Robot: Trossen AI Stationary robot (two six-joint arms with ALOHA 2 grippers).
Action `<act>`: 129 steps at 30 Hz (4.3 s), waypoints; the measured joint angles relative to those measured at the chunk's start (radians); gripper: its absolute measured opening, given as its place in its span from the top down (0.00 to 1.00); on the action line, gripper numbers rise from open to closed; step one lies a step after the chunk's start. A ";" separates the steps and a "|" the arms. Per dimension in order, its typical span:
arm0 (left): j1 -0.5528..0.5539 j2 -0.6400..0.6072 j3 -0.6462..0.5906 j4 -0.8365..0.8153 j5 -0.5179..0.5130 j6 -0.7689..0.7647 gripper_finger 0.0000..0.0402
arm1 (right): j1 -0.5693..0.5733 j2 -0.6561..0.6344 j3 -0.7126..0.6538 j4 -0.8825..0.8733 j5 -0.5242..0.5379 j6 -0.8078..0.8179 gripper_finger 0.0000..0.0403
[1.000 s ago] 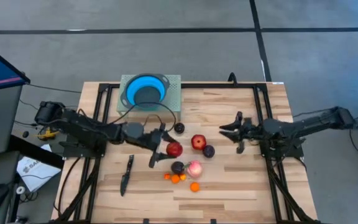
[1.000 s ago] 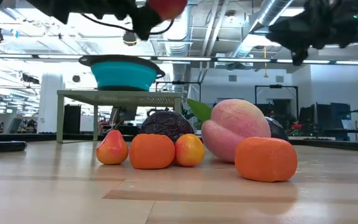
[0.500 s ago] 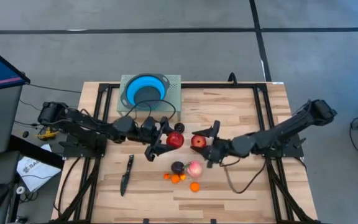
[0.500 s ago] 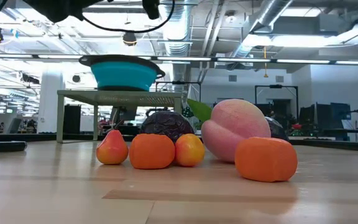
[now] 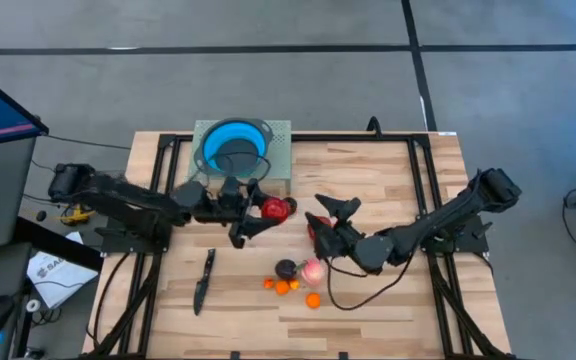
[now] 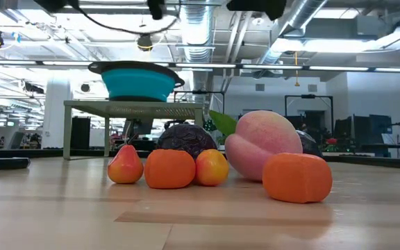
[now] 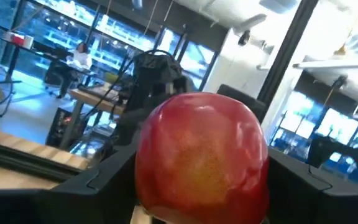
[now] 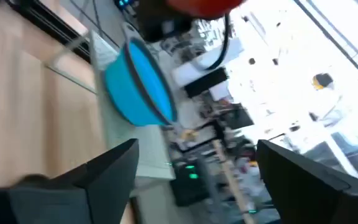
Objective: Pick & Place Fruit
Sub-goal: Put the red apple into the blue strainer bowl on the shelf, then put the left orange pear into the blue strainer bowl on the shelf
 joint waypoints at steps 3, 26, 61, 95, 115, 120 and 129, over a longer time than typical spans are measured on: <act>0.021 -0.129 0.041 -0.336 -0.097 0.031 0.35 | 0.016 -0.003 0.000 -0.072 -0.004 0.149 0.25; 0.433 0.068 0.780 -1.721 -0.299 0.309 0.34 | 0.027 0.006 -0.001 -0.250 -0.111 0.543 0.27; 0.663 0.406 0.795 -1.727 -0.323 0.402 0.26 | 0.041 0.006 -0.001 -0.269 -0.164 0.654 0.27; -0.269 -0.105 0.166 -0.790 -0.299 0.431 0.40 | 0.175 -0.060 -0.021 -1.114 -0.142 1.665 0.27; -0.410 0.292 0.125 -0.766 -0.166 0.053 0.34 | 0.159 -0.061 -0.223 -0.749 -0.243 1.757 0.27; -0.424 0.333 0.125 -0.760 -0.168 0.025 0.37 | 0.158 -0.061 -0.223 -0.749 -0.243 1.753 0.27; -0.426 0.326 -0.106 -0.272 -0.175 -0.032 0.35 | 0.178 -0.061 -0.223 -0.706 -0.266 1.718 0.27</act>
